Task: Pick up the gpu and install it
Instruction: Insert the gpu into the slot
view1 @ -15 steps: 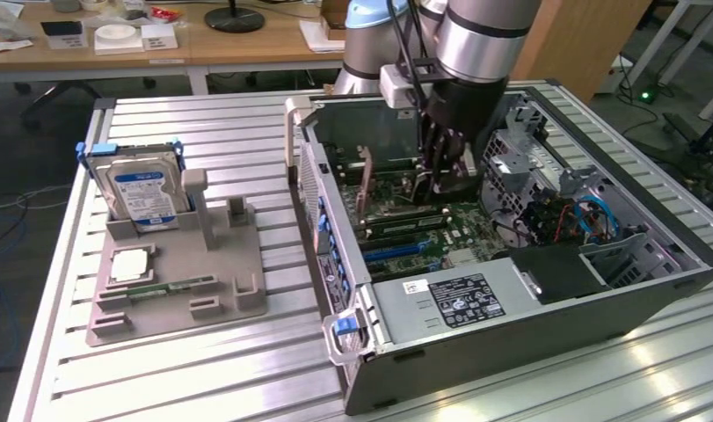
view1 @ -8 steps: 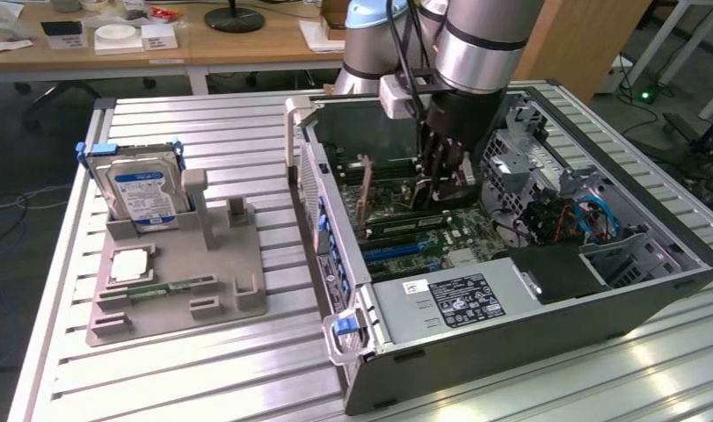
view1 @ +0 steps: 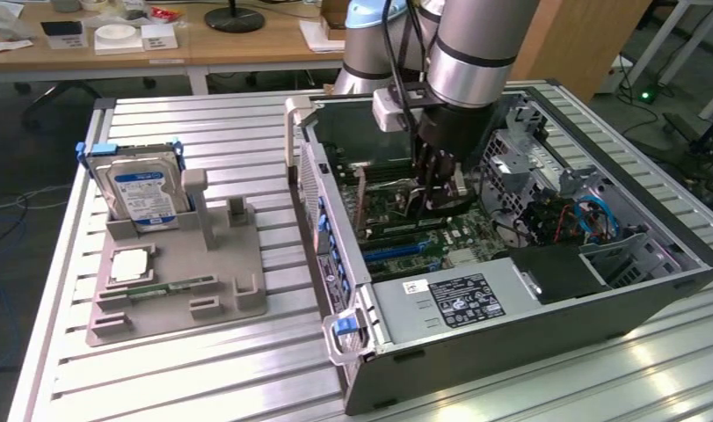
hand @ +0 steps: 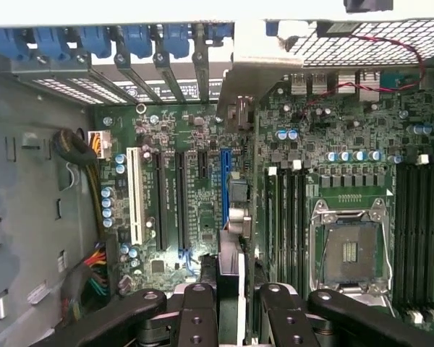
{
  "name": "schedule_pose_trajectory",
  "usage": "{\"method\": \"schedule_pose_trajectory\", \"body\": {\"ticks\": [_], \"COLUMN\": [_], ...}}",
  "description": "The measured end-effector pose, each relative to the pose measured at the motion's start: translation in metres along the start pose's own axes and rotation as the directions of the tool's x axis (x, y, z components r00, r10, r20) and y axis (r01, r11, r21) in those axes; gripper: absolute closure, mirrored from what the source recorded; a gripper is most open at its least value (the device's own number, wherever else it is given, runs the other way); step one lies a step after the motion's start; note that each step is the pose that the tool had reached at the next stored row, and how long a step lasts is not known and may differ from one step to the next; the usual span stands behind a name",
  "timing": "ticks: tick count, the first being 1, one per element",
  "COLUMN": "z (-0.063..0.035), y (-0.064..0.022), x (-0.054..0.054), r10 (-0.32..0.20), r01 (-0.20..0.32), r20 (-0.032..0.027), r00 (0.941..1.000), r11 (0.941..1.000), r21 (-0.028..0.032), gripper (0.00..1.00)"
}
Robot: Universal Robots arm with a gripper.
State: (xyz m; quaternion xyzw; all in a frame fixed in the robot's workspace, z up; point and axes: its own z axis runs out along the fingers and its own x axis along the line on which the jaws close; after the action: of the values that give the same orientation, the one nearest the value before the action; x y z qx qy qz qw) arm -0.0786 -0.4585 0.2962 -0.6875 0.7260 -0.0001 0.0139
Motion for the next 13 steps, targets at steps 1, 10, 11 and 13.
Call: {"method": "schedule_pose_trajectory", "body": {"ticks": [1, 10, 11, 13], "z": [0.0013, 0.0097, 0.0105, 0.0126], "y": [0.0001, 0.0018, 0.0019, 0.0027], "x": [0.0, 0.003, 0.003, 0.004], "r10": [0.0, 0.0, 0.0, 0.0], "r01": [0.0, 0.0, 0.0, 0.0], "r20": [0.0001, 0.0, 0.0, 0.0], "r00": [1.0, 1.0, 1.0, 1.0], "r11": [1.0, 1.0, 1.0, 1.0], "r21": [0.0, 0.0, -0.0001, 0.0], "gripper": [0.73, 0.73, 0.73, 0.73]}}
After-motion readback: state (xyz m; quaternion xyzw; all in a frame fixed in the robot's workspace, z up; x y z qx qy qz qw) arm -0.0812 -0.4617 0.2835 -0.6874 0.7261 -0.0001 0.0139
